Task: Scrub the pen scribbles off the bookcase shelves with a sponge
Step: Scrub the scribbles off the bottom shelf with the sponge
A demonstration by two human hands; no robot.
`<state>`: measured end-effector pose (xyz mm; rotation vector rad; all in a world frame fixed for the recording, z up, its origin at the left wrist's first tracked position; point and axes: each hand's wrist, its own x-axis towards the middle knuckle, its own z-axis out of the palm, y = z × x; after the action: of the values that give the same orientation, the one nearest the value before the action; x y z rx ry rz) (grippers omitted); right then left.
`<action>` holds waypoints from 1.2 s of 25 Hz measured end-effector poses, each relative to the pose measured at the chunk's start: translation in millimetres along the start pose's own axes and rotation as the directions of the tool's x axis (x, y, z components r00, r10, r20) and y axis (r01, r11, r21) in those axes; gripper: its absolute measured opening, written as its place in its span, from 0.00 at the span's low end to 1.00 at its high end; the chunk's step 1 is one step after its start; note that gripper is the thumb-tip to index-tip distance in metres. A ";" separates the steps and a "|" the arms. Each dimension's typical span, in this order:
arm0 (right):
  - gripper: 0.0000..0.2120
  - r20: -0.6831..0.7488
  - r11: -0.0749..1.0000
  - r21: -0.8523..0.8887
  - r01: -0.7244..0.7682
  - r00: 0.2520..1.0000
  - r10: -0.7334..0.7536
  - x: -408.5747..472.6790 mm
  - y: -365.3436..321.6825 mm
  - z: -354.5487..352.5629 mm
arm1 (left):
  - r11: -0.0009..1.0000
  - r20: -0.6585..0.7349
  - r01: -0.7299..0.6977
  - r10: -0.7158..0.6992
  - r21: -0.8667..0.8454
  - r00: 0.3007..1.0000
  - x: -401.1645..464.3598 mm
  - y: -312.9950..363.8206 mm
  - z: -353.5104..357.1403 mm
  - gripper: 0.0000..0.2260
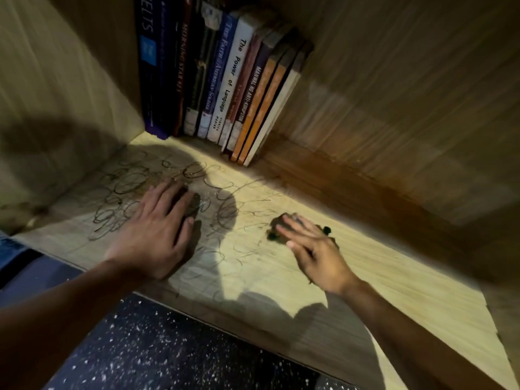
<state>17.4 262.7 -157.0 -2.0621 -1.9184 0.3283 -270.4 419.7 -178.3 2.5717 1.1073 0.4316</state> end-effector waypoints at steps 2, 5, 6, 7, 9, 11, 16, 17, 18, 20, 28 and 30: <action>0.21 -0.157 0.961 -0.024 -0.276 0.950 0.269 30.3 19.9 -3.1 | 0.999 -0.001 0.038 -0.038 -0.020 0.999 -0.8 0.5 -0.4 0.33; 0.22 -0.218 0.863 -0.113 -0.492 0.860 0.461 61.1 -11.6 10.6 | 0.987 -0.033 0.150 -0.152 -0.056 0.988 1.7 0.7 -1.0 0.32; 0.22 -0.181 0.901 -0.140 -0.411 0.905 0.385 53.8 -30.6 19.6 | 0.987 -0.040 0.154 -0.155 -0.043 0.987 2.2 0.2 -1.1 0.32; 0.21 -0.114 0.953 -0.150 -0.263 0.962 0.247 37.0 -47.1 25.8 | 0.989 -0.038 0.146 -0.148 -0.030 0.988 1.8 0.4 -0.5 0.32; 0.21 0.071 0.992 -0.116 0.039 0.997 -0.031 -3.7 -58.5 24.3 | 0.990 -0.028 0.143 -0.144 -0.014 0.989 0.8 0.9 0.3 0.32; 0.20 0.100 0.988 -0.091 0.128 0.988 -0.118 -8.5 -29.5 6.3 | 0.989 -0.022 0.147 -0.147 -0.012 0.989 0.0 0.8 -1.0 0.33; 0.27 -0.216 0.891 -0.195 -0.411 0.904 0.370 97.6 34.0 -7.0 | 0.988 -0.029 0.154 -0.153 0.016 0.988 2.8 3.1 -0.2 0.32; 0.26 -0.220 0.881 -0.227 -0.414 0.904 0.368 114.8 22.8 -2.1 | 0.989 -0.023 0.150 -0.149 0.018 0.988 3.0 3.7 -1.2 0.32; 0.25 -0.200 0.891 -0.229 -0.393 0.914 0.352 123.7 8.1 4.1 | 0.989 -0.018 0.146 -0.145 0.014 0.989 3.5 3.7 -2.7 0.33; 0.23 -0.057 0.953 -0.167 -0.253 0.967 0.247 113.2 -13.5 13.2 | 0.989 -0.023 0.148 -0.148 0.013 0.989 2.9 2.2 -4.2 0.33; 0.23 -0.080 0.907 -0.215 -0.363 0.932 0.354 129.2 28.9 -6.8 | 0.987 -0.001 0.157 -0.157 0.029 0.988 3.3 2.6 -3.1 0.33; 0.23 -0.018 0.923 -0.221 -0.315 0.948 0.319 129.2 2.6 1.7 | 0.989 0.021 0.146 -0.147 0.035 0.989 2.2 4.6 -4.9 0.34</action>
<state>29.5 391.3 -154.5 -2.5312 -1.6916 0.2115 -267.9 419.1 -171.7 2.4953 1.2954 0.3493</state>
